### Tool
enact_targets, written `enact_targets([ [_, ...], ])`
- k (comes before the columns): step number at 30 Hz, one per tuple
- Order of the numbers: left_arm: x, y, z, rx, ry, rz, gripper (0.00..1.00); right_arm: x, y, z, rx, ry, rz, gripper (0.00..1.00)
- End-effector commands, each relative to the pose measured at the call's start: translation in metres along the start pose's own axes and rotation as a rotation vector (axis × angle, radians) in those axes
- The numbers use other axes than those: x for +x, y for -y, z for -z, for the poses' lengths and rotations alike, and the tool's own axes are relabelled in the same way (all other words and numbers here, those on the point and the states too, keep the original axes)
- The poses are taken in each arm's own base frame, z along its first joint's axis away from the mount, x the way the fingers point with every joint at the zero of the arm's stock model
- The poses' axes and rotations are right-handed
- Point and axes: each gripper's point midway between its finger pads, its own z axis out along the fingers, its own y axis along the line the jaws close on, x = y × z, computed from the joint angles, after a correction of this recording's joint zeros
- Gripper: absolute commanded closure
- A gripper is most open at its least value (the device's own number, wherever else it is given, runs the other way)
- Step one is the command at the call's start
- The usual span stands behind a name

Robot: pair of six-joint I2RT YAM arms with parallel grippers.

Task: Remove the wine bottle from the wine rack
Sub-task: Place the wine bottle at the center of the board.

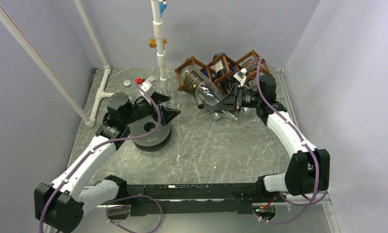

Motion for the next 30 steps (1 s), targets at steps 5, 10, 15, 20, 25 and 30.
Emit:
enact_targets([
  [5, 0.000, 0.020, -0.003, 0.053, -0.007, -0.100, 0.03, 0.023, -0.048, -0.003, -0.157, -0.104, 0.281, 1.00],
  [10, 0.013, 0.028, 0.004, 0.025, -0.061, -0.167, 0.04, 0.042, -0.046, -0.009, -0.175, -0.176, 0.290, 1.00],
  [15, 0.026, 0.038, 0.026, -0.005, -0.076, -0.302, 0.01, 0.059, -0.041, -0.013, -0.196, -0.228, 0.272, 1.00],
  [20, 0.023, 0.051, 0.043, 0.006, -0.024, -0.479, 0.00, 0.076, -0.032, -0.018, -0.200, -0.284, 0.234, 1.00],
  [25, 0.028, 0.055, 0.045, 0.017, -0.016, -0.603, 0.01, 0.091, -0.020, -0.019, -0.177, -0.324, 0.216, 1.00],
  [30, 0.035, 0.064, 0.034, 0.054, -0.028, -0.686, 0.00, 0.103, -0.004, -0.014, -0.118, -0.380, 0.265, 1.00],
])
